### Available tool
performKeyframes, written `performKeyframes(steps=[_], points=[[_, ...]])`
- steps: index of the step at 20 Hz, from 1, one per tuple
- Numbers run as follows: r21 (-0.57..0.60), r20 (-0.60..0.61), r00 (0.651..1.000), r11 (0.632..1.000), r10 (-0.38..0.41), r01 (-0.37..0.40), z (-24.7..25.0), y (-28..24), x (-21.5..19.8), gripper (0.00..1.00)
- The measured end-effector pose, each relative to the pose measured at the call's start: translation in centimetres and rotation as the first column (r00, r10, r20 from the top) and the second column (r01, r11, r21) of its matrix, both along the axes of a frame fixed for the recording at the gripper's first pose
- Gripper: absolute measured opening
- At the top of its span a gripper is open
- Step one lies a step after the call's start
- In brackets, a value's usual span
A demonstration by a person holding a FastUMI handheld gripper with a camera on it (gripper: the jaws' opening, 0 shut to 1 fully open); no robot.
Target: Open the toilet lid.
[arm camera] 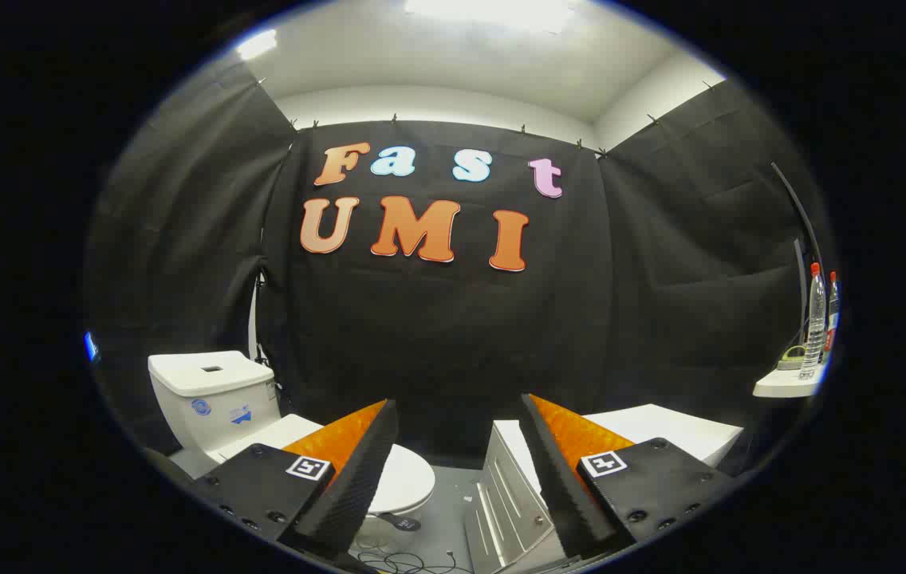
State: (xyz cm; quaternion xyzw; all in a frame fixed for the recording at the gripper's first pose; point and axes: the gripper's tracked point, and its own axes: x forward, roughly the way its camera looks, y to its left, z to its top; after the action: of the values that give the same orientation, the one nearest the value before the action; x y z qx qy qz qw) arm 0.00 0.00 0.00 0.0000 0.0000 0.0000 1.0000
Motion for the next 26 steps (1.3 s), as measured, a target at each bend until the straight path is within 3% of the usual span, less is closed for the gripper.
performKeyframes(steps=[26], points=[[0.01,-0.045,0.999,1.0,0.01,-0.009,-0.7,0.4,0.0,0.98]])
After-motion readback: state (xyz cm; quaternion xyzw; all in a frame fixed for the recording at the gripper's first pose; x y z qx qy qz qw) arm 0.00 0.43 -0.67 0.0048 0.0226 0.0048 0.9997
